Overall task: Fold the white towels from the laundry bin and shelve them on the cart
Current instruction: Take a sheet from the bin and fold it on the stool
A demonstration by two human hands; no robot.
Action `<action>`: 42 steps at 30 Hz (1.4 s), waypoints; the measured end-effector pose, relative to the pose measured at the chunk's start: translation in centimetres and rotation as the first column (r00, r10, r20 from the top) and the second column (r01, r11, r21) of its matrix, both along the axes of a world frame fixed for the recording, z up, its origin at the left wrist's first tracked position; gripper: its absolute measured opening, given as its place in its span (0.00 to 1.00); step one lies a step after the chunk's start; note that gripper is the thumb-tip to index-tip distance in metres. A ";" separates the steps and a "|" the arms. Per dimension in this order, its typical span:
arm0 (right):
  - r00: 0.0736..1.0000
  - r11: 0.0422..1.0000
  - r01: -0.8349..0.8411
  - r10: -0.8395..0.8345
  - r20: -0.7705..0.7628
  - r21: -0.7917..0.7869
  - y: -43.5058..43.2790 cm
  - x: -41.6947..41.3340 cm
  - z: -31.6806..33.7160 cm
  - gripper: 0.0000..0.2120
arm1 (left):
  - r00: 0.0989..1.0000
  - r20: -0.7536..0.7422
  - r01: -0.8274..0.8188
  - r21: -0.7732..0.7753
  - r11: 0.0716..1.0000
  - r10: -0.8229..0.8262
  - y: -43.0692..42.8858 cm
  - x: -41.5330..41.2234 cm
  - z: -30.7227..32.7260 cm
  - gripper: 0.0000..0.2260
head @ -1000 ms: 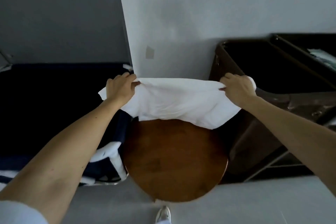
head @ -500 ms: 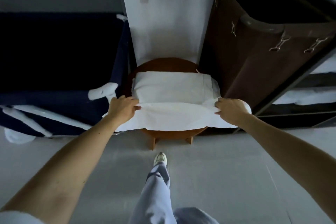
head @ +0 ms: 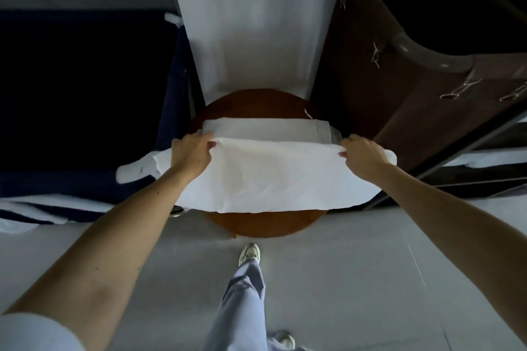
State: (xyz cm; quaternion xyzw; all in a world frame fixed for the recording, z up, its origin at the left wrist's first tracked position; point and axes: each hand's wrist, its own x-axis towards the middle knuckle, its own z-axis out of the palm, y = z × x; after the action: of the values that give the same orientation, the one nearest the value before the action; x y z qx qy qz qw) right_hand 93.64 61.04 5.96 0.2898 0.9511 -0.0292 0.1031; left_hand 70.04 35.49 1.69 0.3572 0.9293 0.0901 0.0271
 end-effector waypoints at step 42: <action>0.920 0.891 0.365 -0.303 0.248 -0.268 11.2 -14.9 -27.0 0.35 | 0.989 0.144 0.009 -0.183 0.983 0.017 14.0 -8.3 -25.6 0.30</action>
State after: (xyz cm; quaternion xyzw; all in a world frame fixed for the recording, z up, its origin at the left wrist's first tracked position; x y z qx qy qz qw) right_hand 78.72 72.24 -21.08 0.4313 0.8550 -0.1659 0.2355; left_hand 61.71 49.48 -23.86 0.3438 0.9299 0.0297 0.1271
